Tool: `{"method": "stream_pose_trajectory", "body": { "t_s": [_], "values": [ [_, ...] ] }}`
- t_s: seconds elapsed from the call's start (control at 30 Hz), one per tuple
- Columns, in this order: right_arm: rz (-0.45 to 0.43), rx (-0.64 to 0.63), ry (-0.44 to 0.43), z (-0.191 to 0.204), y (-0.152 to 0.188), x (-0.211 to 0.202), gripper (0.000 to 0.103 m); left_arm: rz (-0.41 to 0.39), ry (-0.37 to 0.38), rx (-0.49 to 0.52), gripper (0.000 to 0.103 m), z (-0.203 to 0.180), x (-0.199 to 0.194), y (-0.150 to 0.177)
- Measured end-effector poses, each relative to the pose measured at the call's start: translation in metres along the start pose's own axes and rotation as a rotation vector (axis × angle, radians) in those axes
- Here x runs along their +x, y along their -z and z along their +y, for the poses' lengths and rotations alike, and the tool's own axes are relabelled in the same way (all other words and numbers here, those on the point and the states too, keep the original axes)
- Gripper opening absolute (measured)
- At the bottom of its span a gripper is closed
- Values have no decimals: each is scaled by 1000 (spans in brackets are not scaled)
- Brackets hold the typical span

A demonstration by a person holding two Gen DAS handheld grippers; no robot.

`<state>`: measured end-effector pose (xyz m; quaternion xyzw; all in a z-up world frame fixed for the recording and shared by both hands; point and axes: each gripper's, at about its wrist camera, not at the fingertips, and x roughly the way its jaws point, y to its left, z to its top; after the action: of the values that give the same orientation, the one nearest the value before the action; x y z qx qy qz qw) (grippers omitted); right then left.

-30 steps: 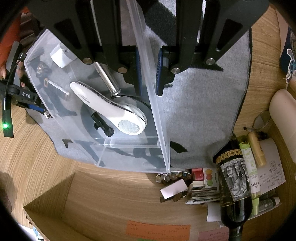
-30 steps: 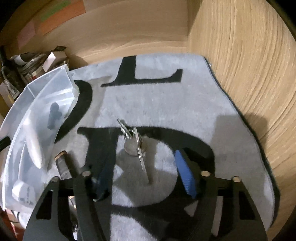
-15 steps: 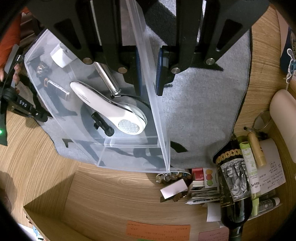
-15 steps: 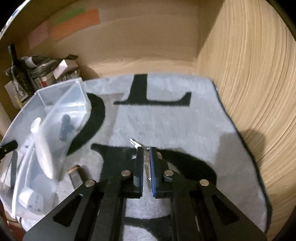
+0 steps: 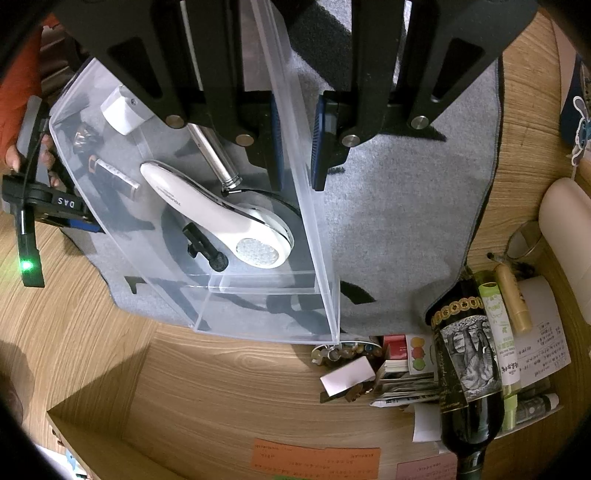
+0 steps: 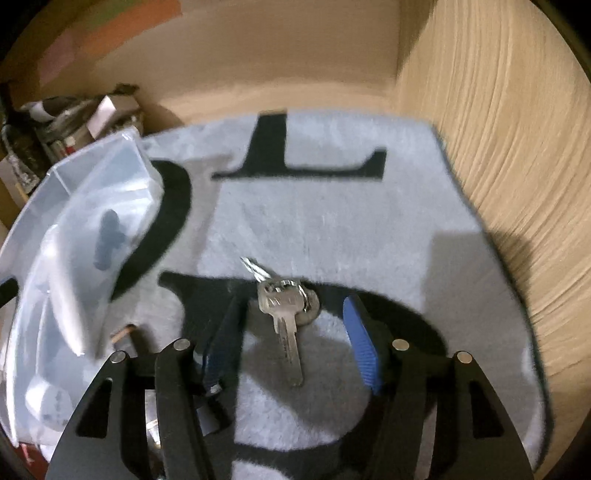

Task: Organize rigid objects
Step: 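Move the right tool to the silver keys on the mat and grasp them, then carry the keys with the right tool into the box and release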

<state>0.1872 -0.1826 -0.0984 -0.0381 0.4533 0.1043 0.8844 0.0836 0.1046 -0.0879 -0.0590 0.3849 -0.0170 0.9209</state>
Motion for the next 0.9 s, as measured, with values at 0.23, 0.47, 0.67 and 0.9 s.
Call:
{"method": "stream_pose_trajectory", "body": {
  "t_s": [0.23, 0.47, 0.67, 0.9],
  "values": [
    [-43, -20, 5, 1, 1, -8, 26, 1, -1, 1, 13, -1, 0, 0],
    [-140, -29, -3, 8, -3, -38, 26, 2, -1, 1, 13, 0, 1, -1],
    [-237, -69, -45, 28, -14, -73, 26, 2, -2, 3, 13, 0, 1, -1],
    [-337, -144, -129, 67, -22, -107, 26, 2, -2, 3, 13, 0, 1, -1]
  ]
}}
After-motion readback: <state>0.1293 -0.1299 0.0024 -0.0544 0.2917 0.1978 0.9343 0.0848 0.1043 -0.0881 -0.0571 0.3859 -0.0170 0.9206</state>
